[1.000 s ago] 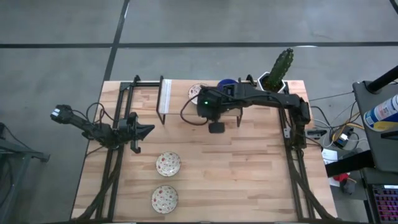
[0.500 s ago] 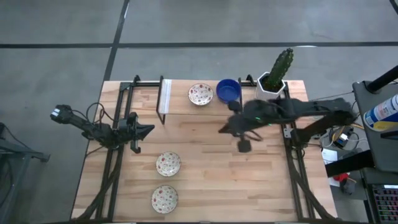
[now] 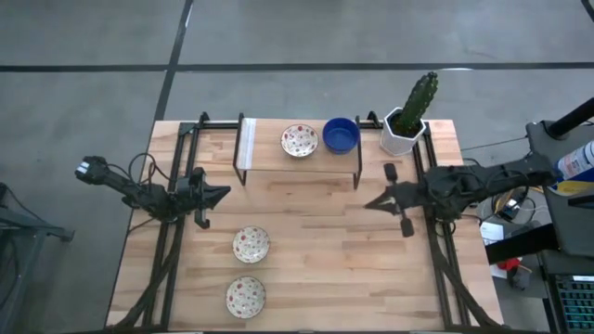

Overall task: Pick & Place Mini bowls
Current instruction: Stack the top green patterned bowl on top of the other green patterned bowl on the shelf

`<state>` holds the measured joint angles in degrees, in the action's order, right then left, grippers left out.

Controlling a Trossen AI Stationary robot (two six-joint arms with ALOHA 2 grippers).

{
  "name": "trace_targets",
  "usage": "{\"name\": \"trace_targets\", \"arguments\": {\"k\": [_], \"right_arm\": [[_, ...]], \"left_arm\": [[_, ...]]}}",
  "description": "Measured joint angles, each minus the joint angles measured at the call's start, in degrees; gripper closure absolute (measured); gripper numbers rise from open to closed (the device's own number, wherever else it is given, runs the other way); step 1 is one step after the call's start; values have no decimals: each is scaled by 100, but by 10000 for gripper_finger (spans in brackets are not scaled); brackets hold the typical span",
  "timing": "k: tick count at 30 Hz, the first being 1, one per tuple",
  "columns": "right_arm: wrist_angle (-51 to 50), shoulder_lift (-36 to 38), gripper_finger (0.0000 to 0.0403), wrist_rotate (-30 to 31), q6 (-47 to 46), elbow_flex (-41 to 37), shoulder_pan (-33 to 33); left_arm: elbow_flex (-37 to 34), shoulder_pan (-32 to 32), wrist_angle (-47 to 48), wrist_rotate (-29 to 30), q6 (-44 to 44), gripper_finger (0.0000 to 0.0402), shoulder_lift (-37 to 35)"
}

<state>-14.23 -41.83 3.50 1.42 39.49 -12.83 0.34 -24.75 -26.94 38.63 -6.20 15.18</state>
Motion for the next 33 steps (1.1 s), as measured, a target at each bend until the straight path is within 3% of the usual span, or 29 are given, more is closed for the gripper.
{"name": "trace_targets", "arguments": {"k": [11, 14, 19, 27, 33], "right_arm": [[527, 1846, 394, 118, -201, -1777, 5], [1132, 2268, 394, 82, 12, -2214, 8], [1170, 3008, 394, -32, 533, -2948, 10], [1175, 4009, 394, -35, 495, -3406, 10], [1153, 4184, 394, -41, 35, -3503, 10]], "left_arm": [[2, 0, 2, 2, 0, 401, 0], [2, -2, 2, 0, -2, 401, 2], [1, 0, 0, 1, 0, 401, 2], [2, -1, 0, 0, 0, 401, 0], [0, -1, 2, 1, 0, 401, 0]]}}
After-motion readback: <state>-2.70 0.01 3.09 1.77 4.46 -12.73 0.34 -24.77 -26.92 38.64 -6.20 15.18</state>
